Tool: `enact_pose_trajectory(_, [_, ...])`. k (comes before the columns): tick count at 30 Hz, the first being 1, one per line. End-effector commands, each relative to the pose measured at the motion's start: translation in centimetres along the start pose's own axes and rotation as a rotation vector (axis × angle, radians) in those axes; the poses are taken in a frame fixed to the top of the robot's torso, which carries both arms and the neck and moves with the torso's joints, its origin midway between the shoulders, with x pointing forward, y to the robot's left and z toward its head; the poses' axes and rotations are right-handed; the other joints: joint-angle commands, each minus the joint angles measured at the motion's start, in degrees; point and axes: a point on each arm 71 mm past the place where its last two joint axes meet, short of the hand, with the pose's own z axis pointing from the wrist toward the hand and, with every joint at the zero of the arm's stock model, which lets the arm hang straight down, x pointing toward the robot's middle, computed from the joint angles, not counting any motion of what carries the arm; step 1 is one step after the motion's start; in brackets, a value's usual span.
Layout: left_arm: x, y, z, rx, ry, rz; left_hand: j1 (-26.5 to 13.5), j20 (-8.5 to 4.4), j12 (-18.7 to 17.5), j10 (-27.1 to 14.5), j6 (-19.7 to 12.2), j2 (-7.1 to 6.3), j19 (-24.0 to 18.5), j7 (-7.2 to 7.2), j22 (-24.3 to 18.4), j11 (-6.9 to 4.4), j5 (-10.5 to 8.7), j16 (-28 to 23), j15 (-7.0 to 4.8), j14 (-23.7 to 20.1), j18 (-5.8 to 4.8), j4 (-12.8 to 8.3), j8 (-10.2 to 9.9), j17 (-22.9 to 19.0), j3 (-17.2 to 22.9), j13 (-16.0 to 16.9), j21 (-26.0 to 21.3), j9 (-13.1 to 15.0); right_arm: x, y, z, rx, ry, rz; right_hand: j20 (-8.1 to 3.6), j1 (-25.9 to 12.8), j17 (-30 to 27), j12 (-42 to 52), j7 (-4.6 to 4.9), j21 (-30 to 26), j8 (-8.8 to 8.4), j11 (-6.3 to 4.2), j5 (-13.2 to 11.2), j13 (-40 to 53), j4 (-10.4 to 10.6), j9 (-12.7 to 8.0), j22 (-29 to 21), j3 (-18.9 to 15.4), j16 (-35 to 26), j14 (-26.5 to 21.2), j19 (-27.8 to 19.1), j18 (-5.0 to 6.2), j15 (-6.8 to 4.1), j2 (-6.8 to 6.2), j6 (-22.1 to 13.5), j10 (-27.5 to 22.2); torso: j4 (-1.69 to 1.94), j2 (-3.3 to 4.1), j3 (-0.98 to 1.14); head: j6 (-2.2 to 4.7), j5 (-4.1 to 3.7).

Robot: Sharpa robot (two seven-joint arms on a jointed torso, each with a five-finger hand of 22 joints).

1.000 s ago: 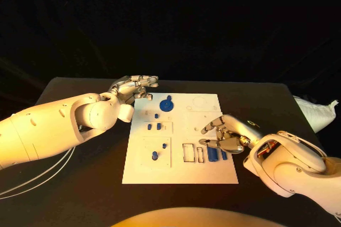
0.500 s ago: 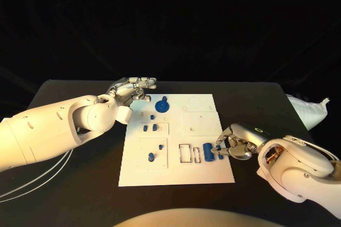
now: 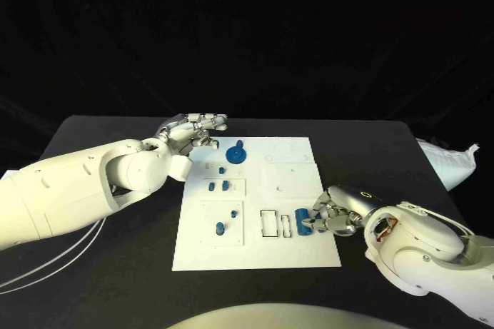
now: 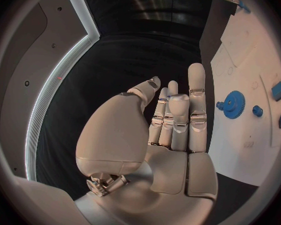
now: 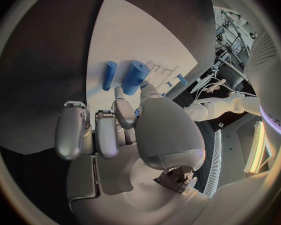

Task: Assemble the parts on the task board

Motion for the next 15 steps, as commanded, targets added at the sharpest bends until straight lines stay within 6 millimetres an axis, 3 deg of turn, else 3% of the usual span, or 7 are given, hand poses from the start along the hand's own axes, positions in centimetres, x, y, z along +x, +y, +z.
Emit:
enact_pose_trajectory(1, [0.3, 0.0, 0.0, 0.004, 0.025, -0.002, 0.1, 0.26, 0.4, -0.5, -0.3, 0.27, 0.0, -0.03, -0.1, -0.08, -0.13, 0.3, 0.12, -0.4, 1.05, -0.2, 0.3, -0.1, -0.2, 0.1, -0.2, 0.1, 0.3, -0.1, 0.3, 0.020, 0.010, -0.001, -0.14, 0.1, 0.1, 0.3, -0.37, 0.3, 0.19, -0.17, 0.3, 0.1, 0.0, 0.1, 0.1, -0.4, 0.4, 3.5, 0.1, -1.14, -0.50, 0.59, -0.1, 0.3, 0.12, 0.01, -0.13, -0.04, -0.01])
enact_pose_trajectory(15, [0.2, 0.0, 0.0, 0.001, 0.027, -0.002, 0.1, 0.26, 0.4, -0.5, -0.3, 0.27, 0.0, -0.03, -0.1, -0.08, -0.13, 0.3, 0.12, -0.4, 1.05, -0.2, 0.3, -0.1, -0.2, 0.1, -0.2, 0.1, 2.1, 0.8, 1.2, 0.017, 0.089, 0.019, -0.20, -0.1, 0.7, 1.0, -0.60, 0.6, 0.77, -0.33, 0.3, 1.3, -0.1, 0.7, 0.6, -1.2, 0.7, 3.6, 0.2, -1.21, -0.59, 1.29, 0.5, 0.7, 0.31, 0.04, -0.19, -0.51, 0.15])
